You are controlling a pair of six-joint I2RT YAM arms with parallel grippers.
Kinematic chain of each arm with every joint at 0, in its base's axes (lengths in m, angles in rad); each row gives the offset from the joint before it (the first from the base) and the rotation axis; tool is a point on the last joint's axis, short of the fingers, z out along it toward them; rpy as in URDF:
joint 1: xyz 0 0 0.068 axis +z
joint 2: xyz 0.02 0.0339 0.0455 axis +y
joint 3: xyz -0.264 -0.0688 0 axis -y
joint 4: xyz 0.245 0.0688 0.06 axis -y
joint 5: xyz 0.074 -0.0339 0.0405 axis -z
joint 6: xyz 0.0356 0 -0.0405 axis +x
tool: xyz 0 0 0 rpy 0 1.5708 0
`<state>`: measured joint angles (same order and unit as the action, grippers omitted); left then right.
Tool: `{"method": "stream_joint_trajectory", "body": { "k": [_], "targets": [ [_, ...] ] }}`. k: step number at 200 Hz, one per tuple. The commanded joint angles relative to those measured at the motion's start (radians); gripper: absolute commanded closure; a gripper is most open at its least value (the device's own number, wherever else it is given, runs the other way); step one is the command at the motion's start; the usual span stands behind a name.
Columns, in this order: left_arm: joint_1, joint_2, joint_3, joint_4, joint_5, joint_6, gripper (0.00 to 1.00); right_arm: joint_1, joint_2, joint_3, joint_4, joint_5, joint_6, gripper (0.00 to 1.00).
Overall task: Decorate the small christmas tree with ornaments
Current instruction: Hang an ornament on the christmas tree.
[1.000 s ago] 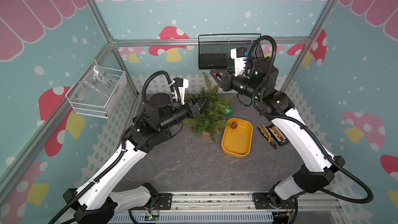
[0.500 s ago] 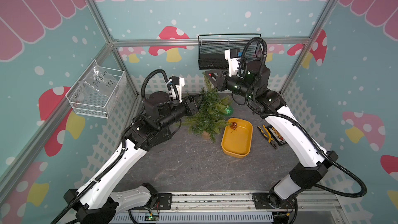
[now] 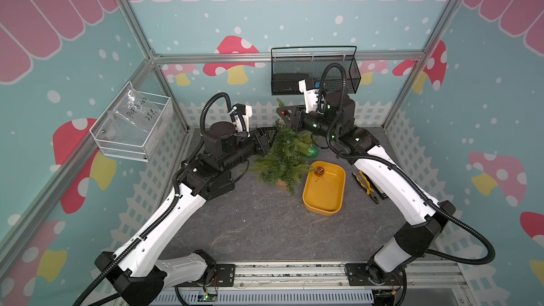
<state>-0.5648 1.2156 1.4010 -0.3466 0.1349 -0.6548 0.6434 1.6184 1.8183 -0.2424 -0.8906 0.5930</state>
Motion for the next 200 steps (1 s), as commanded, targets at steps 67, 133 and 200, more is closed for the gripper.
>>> {"method": "stream_joint_trajectory", "body": {
  "k": [67,133,200],
  "targets": [
    [0.008,0.059,0.027,0.012,0.023,-0.006,0.63,0.004,-0.115,-0.064,0.046,0.014,-0.016,0.74],
    [0.016,0.120,0.099,-0.002,0.041,0.003,0.54,0.004,-0.145,-0.124,0.047,0.036,-0.034,0.74],
    [0.017,0.167,0.145,-0.015,0.057,0.003,0.59,-0.006,-0.139,-0.138,0.059,0.069,-0.038,0.74]
  ]
}}
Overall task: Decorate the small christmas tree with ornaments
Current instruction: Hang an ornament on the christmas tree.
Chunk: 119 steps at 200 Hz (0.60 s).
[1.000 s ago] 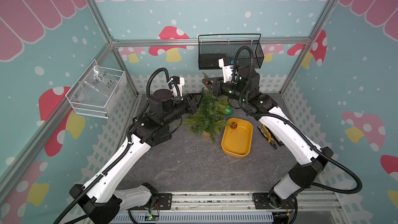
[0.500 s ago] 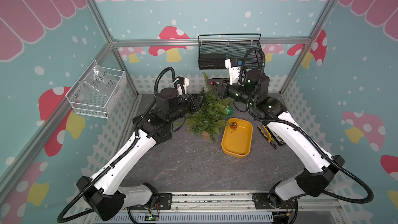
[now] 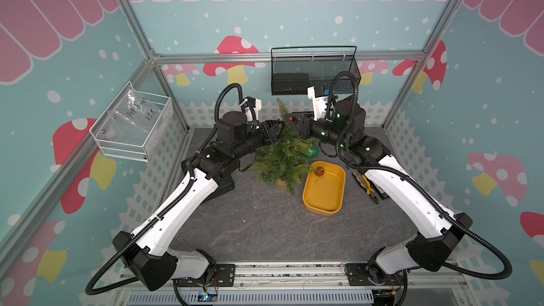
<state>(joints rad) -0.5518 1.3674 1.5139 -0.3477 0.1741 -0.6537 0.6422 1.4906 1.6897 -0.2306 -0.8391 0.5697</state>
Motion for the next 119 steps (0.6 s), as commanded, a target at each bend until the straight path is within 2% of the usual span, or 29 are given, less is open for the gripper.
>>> {"method": "stream_joint_trajectory", "body": {
  "k": [1,119],
  "targets": [
    [0.004,0.016,0.033,-0.013,0.018,0.002,0.59,-0.005,-0.011,-0.010,0.048,0.018,-0.014,0.74],
    [0.005,0.070,0.071,-0.018,0.020,0.011,0.70,-0.034,-0.078,-0.110,0.107,0.023,0.013,0.74]
  ]
}}
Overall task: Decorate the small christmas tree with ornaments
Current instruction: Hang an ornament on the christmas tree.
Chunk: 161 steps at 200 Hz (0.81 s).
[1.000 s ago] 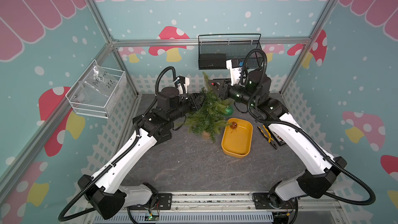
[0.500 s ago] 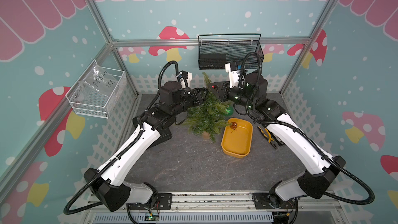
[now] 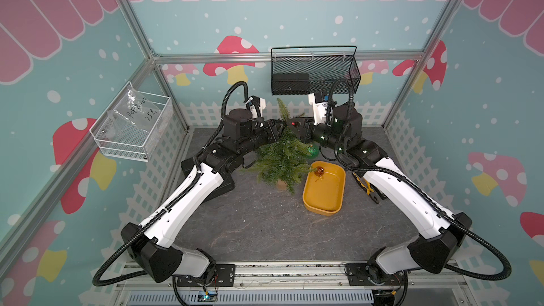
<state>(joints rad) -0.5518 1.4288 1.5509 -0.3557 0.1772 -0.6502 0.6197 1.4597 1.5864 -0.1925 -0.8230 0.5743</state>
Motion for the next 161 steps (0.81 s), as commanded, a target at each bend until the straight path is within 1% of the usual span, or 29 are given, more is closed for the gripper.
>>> {"method": "stream_joint_trajectory", "body": {
  "k": [1,20,45,149,161],
  "targets": [
    [0.005,0.009,0.034,-0.011,0.017,0.007,0.70,-0.012,-0.048,-0.007,0.069,0.007,0.009,0.74],
    [0.006,0.013,0.038,-0.009,0.021,0.007,0.73,-0.018,-0.051,-0.018,0.077,-0.002,0.014,0.74],
    [0.006,0.017,0.038,-0.010,0.019,0.007,0.75,-0.021,-0.053,-0.046,0.092,-0.011,0.025,0.74],
    [0.006,0.027,0.040,-0.014,0.021,0.010,0.79,-0.031,-0.065,-0.144,0.186,-0.025,0.083,0.74],
    [0.006,0.027,0.040,-0.014,0.021,0.011,0.82,-0.031,-0.066,-0.149,0.192,-0.030,0.088,0.74]
  ]
}}
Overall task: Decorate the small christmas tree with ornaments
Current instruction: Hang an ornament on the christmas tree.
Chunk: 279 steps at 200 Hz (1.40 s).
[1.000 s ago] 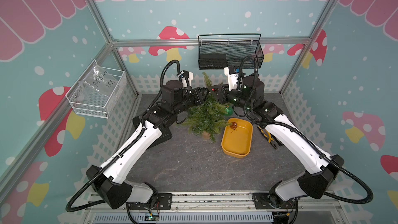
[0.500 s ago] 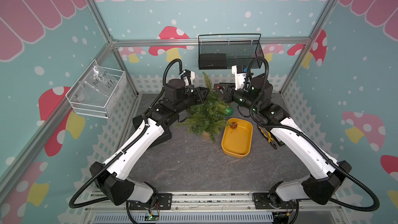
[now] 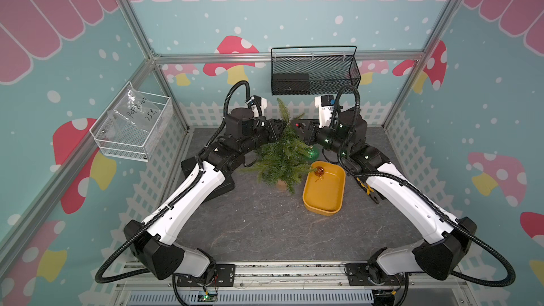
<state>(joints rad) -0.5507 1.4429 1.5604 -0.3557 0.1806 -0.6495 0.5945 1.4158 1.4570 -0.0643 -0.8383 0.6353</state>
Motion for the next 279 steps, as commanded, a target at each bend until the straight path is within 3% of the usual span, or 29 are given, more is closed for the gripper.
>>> {"method": "stream_joint_trajectory", "body": {
  "k": [1,55,129,159,181,211,279],
  "targets": [
    [0.005,0.013,0.030,-0.015,0.017,0.010,0.82,-0.007,-0.023,-0.020,0.064,-0.015,0.027,0.74],
    [0.005,0.002,0.029,-0.004,0.011,0.005,0.82,-0.009,-0.011,-0.028,0.123,-0.024,0.069,0.73],
    [0.006,-0.012,0.027,0.017,0.000,-0.008,0.64,-0.009,0.011,-0.021,0.175,-0.045,0.109,0.73],
    [0.009,-0.001,0.027,0.032,0.010,-0.020,0.64,-0.010,0.011,-0.031,0.175,-0.050,0.110,0.73],
    [0.012,0.003,0.028,0.037,0.008,-0.022,0.71,-0.010,0.010,-0.038,0.176,-0.051,0.114,0.73],
    [0.015,0.014,0.030,0.038,0.017,-0.025,0.90,-0.011,0.011,-0.043,0.175,-0.045,0.114,0.73],
    [0.018,0.027,0.032,0.033,0.038,-0.028,0.90,-0.010,-0.008,-0.071,0.176,-0.056,0.122,0.73]
  ]
}}
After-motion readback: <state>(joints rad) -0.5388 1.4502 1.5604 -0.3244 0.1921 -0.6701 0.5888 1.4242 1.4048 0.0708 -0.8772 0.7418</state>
